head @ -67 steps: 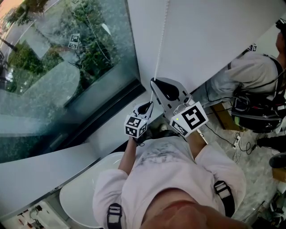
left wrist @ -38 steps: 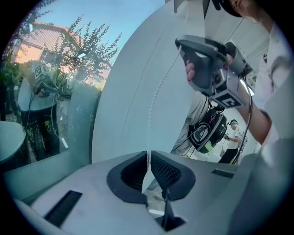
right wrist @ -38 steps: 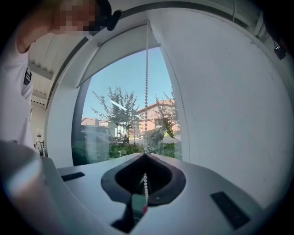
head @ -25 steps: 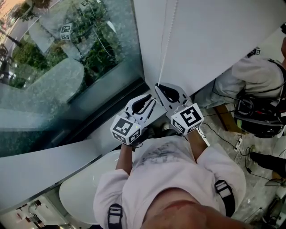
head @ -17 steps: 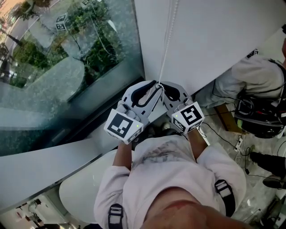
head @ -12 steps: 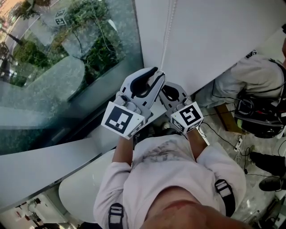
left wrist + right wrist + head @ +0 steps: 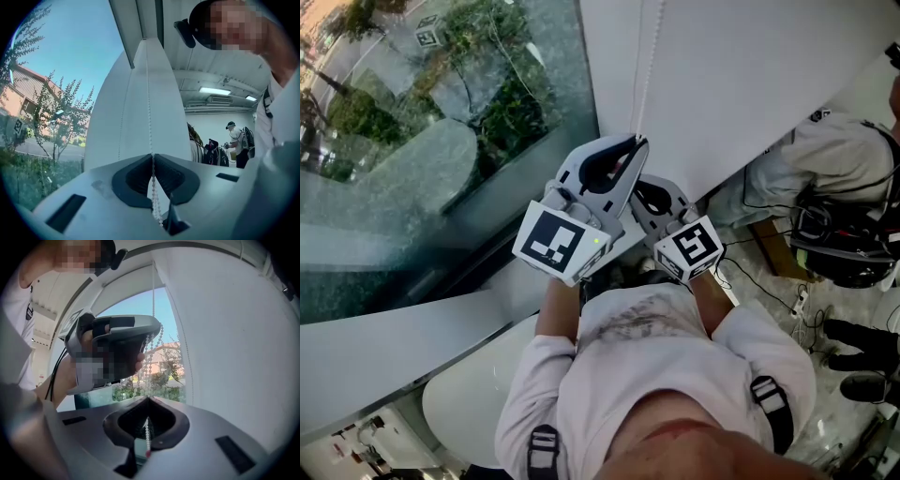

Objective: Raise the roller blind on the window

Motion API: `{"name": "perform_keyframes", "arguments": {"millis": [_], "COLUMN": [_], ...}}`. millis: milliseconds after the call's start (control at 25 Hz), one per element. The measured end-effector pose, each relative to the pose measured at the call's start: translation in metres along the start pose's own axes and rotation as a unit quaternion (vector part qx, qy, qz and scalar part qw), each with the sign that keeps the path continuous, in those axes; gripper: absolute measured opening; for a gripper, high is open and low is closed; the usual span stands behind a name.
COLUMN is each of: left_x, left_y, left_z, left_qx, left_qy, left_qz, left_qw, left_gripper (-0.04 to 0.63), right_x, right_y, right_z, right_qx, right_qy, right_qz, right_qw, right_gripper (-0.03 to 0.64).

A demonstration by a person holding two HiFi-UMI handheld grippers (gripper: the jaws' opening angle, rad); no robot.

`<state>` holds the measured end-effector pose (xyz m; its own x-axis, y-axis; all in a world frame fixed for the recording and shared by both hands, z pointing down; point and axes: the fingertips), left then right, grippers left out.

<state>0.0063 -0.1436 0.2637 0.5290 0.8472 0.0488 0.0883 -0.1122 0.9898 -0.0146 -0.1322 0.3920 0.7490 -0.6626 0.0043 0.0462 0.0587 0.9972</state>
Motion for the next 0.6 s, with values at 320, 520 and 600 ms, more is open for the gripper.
{"name": "perform_keyframes", "arguments": {"millis": [320,520,600], "left_x": [0.0,-0.001,-0.004], "left_y": [0.016,0.044,0.054], "left_z": [-0.006,-0.011,-0.012], "left_qx": [-0.011,-0.026,-0.027], "left_qy": [-0.009,-0.009,-0.012], "left_qz": [-0.011,-0.039,-0.048], "left_qw": [0.9998,0.9989,0.9984], "left_gripper": [0.015,0.015,0.015], "right_x": [-0.003,-0.004,-0.002], "right_y": [0.015,0.042,0.051], "right_z": [0.001,0.004,0.007], "right_qx": [-0.017,-0.049,-0.059], "right_qy": [0.0,0.003,0.003], "right_qz": [-0.003,0.005,0.005], "right_qw": [1.0,0.999,0.998], "right_gripper": [0.061,0.061,0.061]}}
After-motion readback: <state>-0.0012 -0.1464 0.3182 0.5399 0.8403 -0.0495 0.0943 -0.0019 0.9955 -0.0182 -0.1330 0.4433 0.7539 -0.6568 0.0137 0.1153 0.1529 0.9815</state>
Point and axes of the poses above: the fingertips, and each gripper's own axes: z forward along the fingers, x to its right, y out of its underside, and after that the axes turned 10 degrees about y, right-handed
